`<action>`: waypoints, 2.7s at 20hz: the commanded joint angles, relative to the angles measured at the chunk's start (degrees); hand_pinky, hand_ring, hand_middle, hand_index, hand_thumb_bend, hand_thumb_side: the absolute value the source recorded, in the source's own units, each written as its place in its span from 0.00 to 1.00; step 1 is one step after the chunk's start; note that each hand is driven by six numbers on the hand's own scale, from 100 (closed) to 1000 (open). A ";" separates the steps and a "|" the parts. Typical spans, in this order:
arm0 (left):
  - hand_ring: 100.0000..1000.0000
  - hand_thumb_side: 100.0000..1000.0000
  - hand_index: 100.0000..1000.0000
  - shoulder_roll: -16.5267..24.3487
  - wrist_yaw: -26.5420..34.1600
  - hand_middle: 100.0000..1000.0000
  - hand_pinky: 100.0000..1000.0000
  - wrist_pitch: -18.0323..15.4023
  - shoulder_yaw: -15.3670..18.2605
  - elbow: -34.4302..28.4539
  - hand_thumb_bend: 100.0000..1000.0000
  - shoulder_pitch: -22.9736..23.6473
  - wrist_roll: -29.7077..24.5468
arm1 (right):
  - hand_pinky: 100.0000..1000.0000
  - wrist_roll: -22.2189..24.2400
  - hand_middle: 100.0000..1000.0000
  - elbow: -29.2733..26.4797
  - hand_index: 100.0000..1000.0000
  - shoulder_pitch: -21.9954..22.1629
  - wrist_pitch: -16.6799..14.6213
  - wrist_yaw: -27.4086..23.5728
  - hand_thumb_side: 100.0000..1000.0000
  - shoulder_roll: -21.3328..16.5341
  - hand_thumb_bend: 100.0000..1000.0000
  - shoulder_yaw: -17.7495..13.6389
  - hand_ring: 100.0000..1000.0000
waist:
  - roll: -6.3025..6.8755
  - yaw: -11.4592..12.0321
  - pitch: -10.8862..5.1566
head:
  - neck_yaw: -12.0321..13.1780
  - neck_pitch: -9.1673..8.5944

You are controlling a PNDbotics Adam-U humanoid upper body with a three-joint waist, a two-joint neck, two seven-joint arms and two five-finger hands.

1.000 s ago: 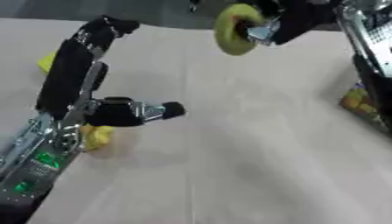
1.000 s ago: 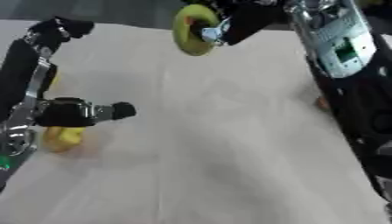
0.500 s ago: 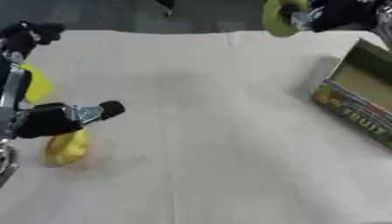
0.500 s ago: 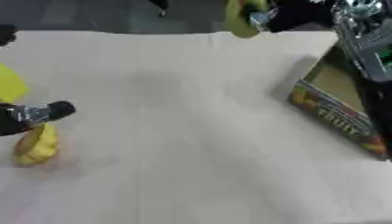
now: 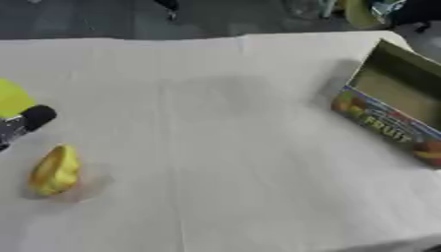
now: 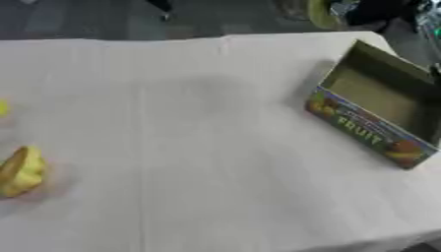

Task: Pick up the objects with one hand, pass them to the other hand, and then place them into the box on the other side of the table.

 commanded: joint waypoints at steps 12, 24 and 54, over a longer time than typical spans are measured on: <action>0.60 0.75 0.75 3.87 6.84 0.56 0.65 1.11 10.29 -0.97 1.00 6.52 15.61 | 0.61 -2.90 0.29 10.10 0.46 6.19 -1.63 6.44 0.00 -4.14 0.00 -5.08 0.62 | 1.39 0.62 0.06 | -0.55 -0.72; 0.60 0.74 0.75 3.68 5.08 0.55 0.64 0.96 11.63 -0.97 1.00 7.24 17.11 | 0.61 -3.40 0.29 18.79 0.46 6.73 -0.51 7.49 0.00 -3.11 0.00 -5.92 0.63 | 1.85 0.89 0.10 | -0.66 -2.51; 0.60 0.62 0.75 3.78 6.30 0.56 0.63 7.92 12.36 -0.97 1.00 8.34 15.24 | 0.82 -27.38 0.80 3.04 0.93 4.92 -1.64 -12.79 0.62 -1.66 0.00 -10.35 0.96 | 2.48 0.76 0.10 | 11.25 1.16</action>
